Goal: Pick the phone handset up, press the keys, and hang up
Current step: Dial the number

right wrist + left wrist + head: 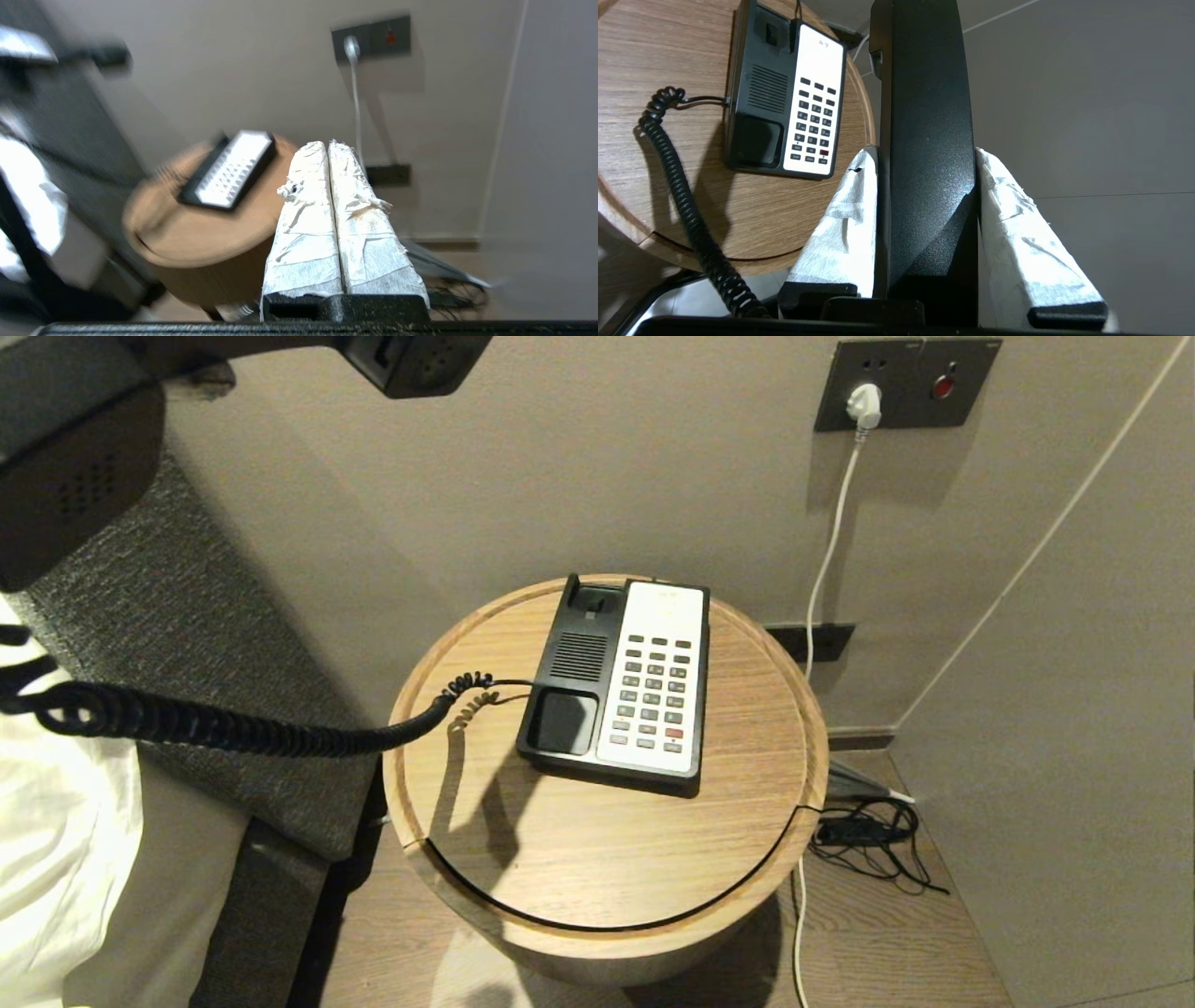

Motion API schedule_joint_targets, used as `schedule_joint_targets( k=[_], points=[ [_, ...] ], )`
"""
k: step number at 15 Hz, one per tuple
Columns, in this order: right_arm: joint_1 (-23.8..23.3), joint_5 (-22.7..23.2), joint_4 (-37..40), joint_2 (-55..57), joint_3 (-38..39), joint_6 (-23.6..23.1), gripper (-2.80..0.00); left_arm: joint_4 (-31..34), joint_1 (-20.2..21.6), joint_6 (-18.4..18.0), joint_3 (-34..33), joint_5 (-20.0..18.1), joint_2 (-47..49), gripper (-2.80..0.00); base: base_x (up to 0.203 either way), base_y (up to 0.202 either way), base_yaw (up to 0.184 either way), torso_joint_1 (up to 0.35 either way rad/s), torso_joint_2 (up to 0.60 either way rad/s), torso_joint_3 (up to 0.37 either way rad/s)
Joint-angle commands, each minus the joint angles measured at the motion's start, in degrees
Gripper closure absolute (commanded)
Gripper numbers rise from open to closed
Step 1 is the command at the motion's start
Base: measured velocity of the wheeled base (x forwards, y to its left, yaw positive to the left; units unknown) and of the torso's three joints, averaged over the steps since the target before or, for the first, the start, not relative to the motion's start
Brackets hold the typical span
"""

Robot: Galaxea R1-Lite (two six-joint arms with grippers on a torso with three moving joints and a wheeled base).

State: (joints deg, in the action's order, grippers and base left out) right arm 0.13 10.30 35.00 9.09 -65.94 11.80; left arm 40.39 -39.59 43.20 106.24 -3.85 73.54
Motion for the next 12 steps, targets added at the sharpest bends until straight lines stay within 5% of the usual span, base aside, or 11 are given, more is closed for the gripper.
schedule_joint_targets(
  k=[1,8,12],
  points=[
    [0.03,0.13,2.84,14.75,-8.72,2.19,0.00,0.33,0.04,0.28,-0.28,0.02,-0.48,0.00,0.000,0.000,0.000,0.000,0.00,0.000],
    [0.56,10.91,4.03,43.35,-8.40,8.96,0.00,0.04,0.61,0.35,0.72,-0.01,-0.59,0.00,0.000,0.000,0.000,0.000,0.00,0.000],
    [8.36,12.68,3.33,58.85,-13.14,10.59,0.00,-0.04,1.90,0.30,0.90,-0.01,-0.50,0.00,0.000,0.000,0.000,0.000,0.00,0.000]
  ],
)
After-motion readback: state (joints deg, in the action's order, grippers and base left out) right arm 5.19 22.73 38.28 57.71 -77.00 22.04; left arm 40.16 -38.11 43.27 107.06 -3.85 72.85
